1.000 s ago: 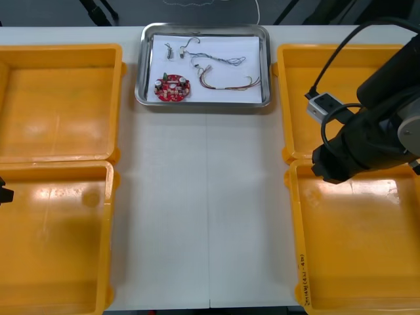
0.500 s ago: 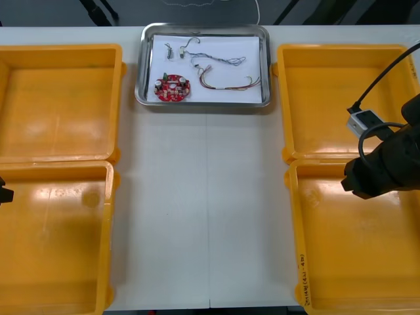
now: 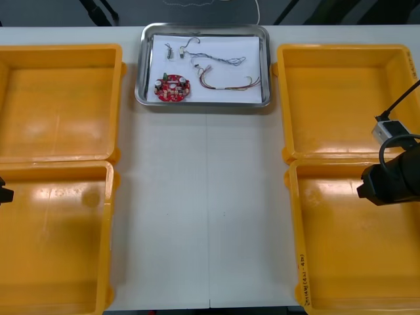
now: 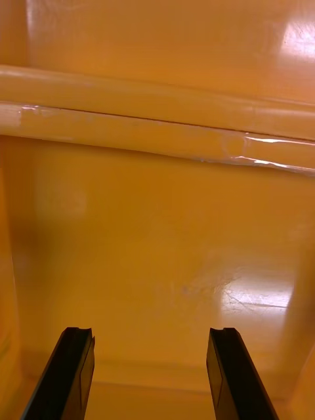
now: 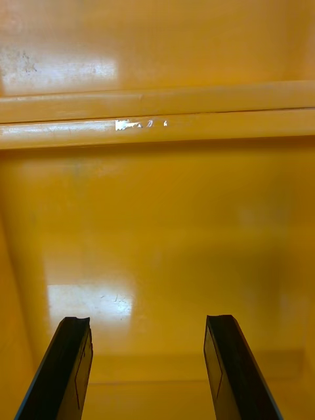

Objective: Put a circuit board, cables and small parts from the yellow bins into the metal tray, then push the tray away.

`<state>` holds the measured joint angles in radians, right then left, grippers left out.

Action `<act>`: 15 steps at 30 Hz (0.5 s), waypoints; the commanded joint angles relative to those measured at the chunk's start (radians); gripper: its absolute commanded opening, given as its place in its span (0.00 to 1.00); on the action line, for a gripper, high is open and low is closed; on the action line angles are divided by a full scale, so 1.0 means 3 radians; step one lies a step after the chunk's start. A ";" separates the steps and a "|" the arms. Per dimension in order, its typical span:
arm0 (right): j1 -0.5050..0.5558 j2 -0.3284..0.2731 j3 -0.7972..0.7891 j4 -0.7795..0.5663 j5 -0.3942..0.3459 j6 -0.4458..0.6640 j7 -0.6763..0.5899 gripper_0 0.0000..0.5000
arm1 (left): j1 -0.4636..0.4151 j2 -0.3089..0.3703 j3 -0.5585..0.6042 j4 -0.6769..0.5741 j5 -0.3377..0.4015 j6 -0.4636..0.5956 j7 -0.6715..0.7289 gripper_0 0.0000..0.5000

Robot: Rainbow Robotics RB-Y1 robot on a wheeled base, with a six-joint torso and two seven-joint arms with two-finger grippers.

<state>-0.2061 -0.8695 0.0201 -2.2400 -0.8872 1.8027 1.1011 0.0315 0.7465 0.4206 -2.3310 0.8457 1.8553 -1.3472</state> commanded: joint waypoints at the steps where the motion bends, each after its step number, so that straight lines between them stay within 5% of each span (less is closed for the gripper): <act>1: 0.0150 0.0163 -0.0256 -0.0086 0.0058 0.0040 -0.0112 1.00 | -0.0059 -0.0019 -0.0027 -0.0089 -0.0007 -0.0033 -0.0004 1.00; 15: 0.0196 0.0188 -0.0425 -0.0081 0.0222 0.0035 -0.0066 1.00 | -0.0059 -0.0019 -0.0027 -0.0089 -0.0007 -0.0033 -0.0004 1.00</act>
<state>-0.1596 -0.8201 -0.0674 -2.2401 -0.8314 1.8095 1.0991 0.0315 0.7465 0.4206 -2.3311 0.8457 1.8553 -1.3472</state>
